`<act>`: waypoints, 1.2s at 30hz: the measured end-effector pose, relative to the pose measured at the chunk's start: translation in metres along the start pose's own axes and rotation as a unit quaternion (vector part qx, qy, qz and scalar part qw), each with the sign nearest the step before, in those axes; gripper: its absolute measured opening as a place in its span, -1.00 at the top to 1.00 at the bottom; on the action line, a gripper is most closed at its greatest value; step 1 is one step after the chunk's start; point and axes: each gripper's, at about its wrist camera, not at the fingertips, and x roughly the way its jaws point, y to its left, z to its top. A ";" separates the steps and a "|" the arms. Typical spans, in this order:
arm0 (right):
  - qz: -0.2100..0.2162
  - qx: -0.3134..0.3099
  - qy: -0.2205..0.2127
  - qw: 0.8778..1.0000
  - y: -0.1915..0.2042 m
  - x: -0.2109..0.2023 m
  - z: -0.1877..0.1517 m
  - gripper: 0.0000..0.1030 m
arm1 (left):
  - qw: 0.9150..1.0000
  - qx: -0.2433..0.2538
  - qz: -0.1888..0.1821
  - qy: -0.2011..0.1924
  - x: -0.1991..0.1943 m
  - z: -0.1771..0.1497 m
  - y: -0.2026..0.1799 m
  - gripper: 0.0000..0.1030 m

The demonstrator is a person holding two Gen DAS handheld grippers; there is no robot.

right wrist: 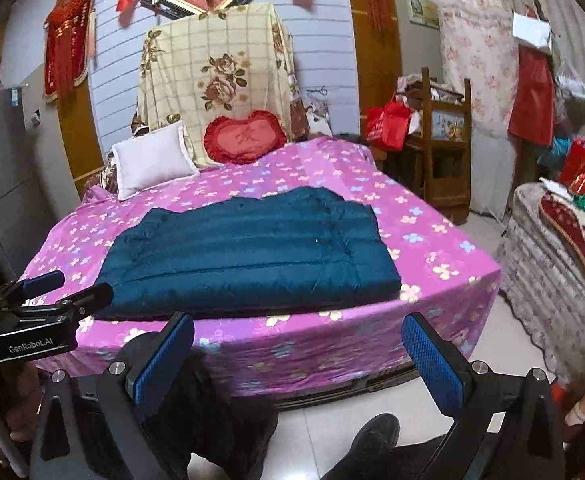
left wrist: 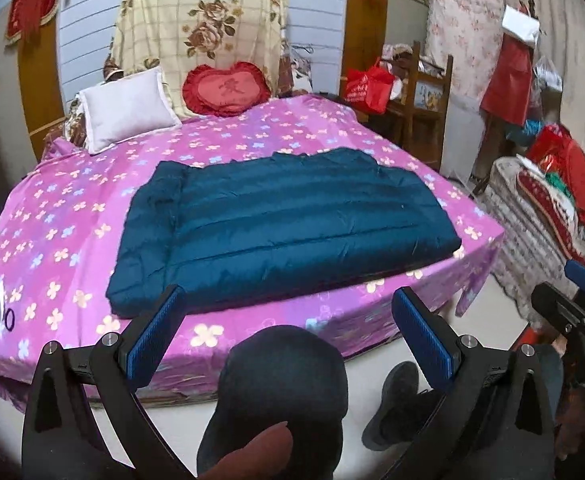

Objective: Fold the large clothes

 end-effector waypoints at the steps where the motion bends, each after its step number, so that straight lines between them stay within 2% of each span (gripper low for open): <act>1: -0.001 -0.004 -0.002 1.000 0.002 -0.004 0.001 -1.00 | 1.000 -0.003 0.001 -0.001 -0.002 -0.001 0.004 -0.99; 8: -0.019 -0.047 -0.012 0.999 0.025 -0.023 -0.004 -1.00 | 1.000 -0.012 0.005 -0.012 -0.014 -0.009 0.017 -0.99; 18: -0.030 -0.055 0.011 0.998 0.034 -0.013 -0.013 -1.00 | 1.000 -0.011 -0.001 -0.004 -0.013 -0.014 0.014 -0.99; 23: -0.091 -0.032 0.035 0.995 0.030 -0.002 -0.015 -1.00 | 1.000 -0.013 0.008 0.003 -0.008 -0.019 0.013 -0.99; 26: -0.105 -0.034 0.042 0.993 0.032 0.001 -0.019 -1.00 | 1.000 -0.016 0.013 0.015 -0.001 -0.024 0.014 -0.99; 36: -0.097 -0.028 0.040 0.994 0.028 0.000 -0.021 -1.00 | 0.999 -0.019 0.015 0.030 0.005 -0.031 0.012 -0.99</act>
